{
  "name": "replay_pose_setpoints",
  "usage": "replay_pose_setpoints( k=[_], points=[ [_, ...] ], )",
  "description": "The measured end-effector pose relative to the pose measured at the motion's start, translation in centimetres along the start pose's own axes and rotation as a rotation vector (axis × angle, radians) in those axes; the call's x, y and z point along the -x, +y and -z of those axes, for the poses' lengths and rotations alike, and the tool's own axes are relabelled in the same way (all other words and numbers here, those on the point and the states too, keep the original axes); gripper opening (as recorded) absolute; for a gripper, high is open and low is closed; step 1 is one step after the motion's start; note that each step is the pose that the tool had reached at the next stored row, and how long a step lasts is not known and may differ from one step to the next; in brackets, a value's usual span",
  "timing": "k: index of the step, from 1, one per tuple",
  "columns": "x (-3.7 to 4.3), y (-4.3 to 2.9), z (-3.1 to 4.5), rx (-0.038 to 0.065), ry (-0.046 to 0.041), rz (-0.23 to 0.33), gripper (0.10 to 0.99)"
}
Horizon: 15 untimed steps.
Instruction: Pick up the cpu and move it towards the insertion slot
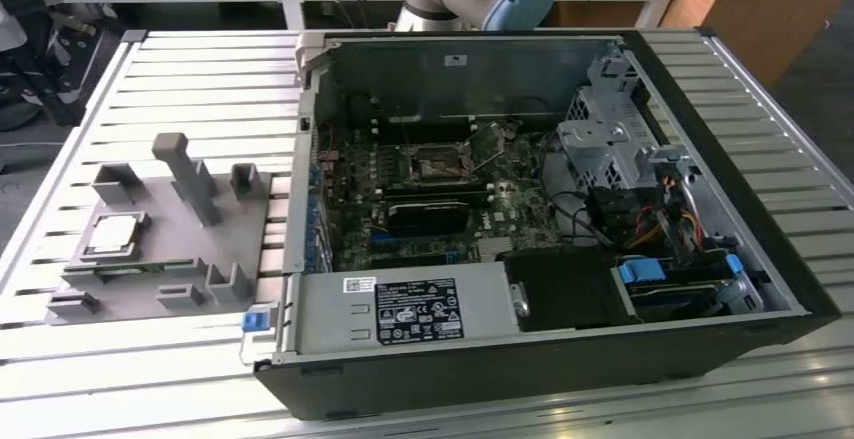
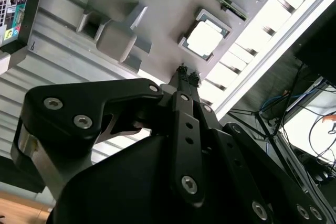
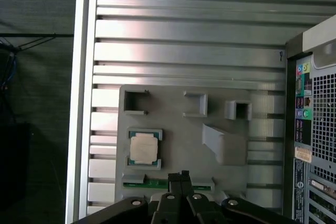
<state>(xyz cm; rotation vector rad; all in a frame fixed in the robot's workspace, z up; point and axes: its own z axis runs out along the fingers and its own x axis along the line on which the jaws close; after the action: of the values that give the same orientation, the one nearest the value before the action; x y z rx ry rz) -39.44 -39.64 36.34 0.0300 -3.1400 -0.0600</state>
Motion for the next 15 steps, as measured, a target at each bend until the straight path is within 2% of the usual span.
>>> replay_pose_setpoints(
  k=[7, 15],
  points=[
    [-1.25, 0.02, -0.1, 0.0, -0.0001, 0.0, 0.106],
    [-3.28, 0.05, -0.32, 0.0, -0.0002, 0.0, 0.106]
  ],
)
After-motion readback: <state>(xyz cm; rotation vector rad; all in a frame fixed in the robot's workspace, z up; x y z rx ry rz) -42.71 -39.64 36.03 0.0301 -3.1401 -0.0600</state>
